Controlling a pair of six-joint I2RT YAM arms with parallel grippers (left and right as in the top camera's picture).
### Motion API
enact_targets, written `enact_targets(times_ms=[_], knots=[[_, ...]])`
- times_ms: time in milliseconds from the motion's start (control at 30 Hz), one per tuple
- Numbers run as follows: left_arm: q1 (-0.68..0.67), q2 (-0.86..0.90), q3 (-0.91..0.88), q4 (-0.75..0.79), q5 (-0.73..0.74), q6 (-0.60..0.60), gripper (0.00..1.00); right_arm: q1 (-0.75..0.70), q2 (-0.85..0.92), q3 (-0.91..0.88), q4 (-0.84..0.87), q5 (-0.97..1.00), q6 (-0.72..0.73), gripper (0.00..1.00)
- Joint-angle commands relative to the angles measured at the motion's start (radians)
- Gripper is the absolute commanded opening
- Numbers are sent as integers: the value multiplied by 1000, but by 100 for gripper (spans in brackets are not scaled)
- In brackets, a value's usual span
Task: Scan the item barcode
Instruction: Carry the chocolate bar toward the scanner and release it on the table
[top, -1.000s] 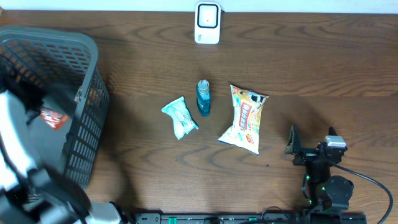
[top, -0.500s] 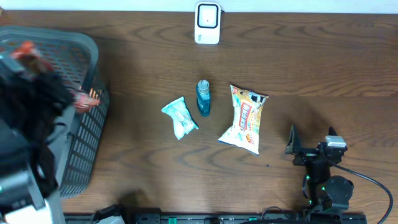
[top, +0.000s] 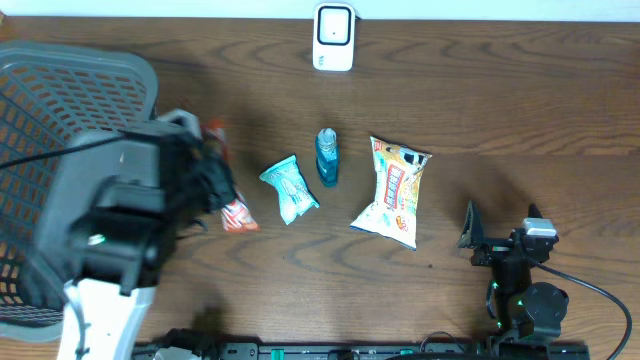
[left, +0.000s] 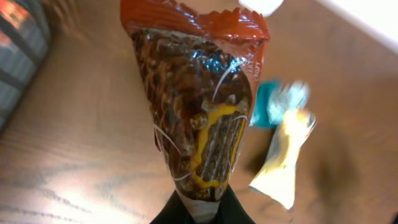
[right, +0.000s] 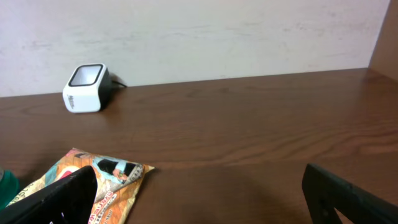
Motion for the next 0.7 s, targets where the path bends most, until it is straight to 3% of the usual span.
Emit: enact_targets(times_ms=[0, 200, 333, 533, 667], knots=[[-122, 1, -99, 32, -100, -10, 7, -3, -4, -1, -4, 1, -6, 99], [-304, 9, -303, 258, -113, 16, 7, -3, -4, -1, -4, 1, -6, 99], [-380, 60, -414, 459, -112, -64, 7, -3, -4, -1, -4, 1, -6, 99], [-438, 237, -457, 615, -113, 47, 7, -3, -4, -1, -4, 1, -6, 99], [-438, 385, -457, 681, -108, 33, 7, -3, -4, -1, -4, 1, -6, 99]])
